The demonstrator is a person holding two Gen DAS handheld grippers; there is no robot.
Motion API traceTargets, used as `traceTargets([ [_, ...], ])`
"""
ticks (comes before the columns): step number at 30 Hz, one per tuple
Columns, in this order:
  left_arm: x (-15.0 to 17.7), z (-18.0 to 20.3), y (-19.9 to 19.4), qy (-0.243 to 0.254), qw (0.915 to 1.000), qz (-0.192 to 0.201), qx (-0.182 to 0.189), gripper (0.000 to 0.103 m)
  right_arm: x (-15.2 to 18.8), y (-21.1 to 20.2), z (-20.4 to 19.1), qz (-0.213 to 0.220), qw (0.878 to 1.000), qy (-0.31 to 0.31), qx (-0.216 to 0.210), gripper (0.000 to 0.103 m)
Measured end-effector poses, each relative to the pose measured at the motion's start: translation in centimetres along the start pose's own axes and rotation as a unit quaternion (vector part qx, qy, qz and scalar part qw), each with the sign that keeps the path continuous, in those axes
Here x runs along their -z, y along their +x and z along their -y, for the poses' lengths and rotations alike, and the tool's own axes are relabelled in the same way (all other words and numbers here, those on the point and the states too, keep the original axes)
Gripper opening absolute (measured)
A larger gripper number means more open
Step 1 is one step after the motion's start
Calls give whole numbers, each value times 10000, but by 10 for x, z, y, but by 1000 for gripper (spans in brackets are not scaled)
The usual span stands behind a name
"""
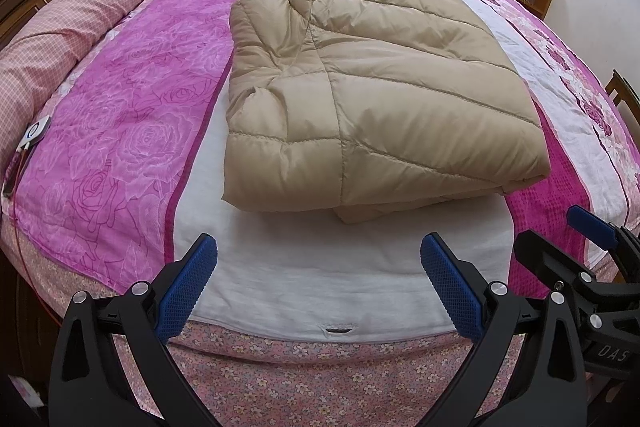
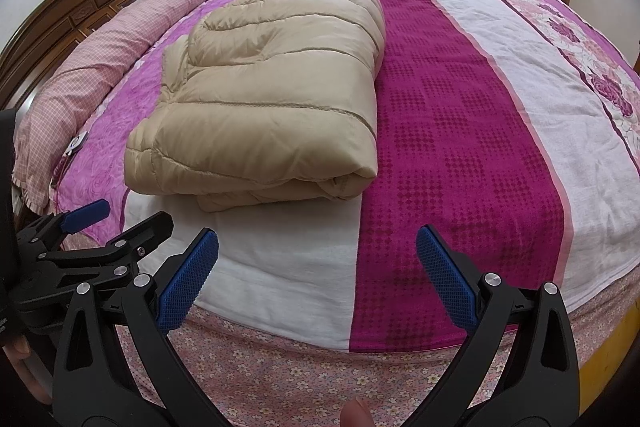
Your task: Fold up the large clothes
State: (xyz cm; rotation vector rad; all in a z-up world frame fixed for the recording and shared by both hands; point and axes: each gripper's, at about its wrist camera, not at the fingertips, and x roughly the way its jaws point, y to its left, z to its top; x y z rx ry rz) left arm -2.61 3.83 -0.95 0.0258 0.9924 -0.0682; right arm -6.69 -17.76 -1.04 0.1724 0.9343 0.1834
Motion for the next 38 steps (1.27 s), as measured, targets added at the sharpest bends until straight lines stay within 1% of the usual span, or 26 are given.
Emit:
traceTargets([
  [23, 0, 3, 2, -23, 10000, -79, -33, 97, 1, 1, 0, -6, 10000, -12, 11, 99],
  [31, 0, 1, 5, -50, 9999, -121, 5, 97, 0, 4, -1, -86, 10000, -29, 30, 99],
  [33, 1, -3, 6, -140, 9998, -145, -37, 97, 0, 5, -1, -112, 9999, -33, 37, 99],
  [36, 8, -19, 9, -294, 9993, -218, 66, 97, 4, 8, 7, -177, 9998, -1, 94, 98],
  [38, 10, -36, 11, -411, 9990, -153, -19, 97, 5, 8, 18, -177, 9997, 51, 186, 98],
])
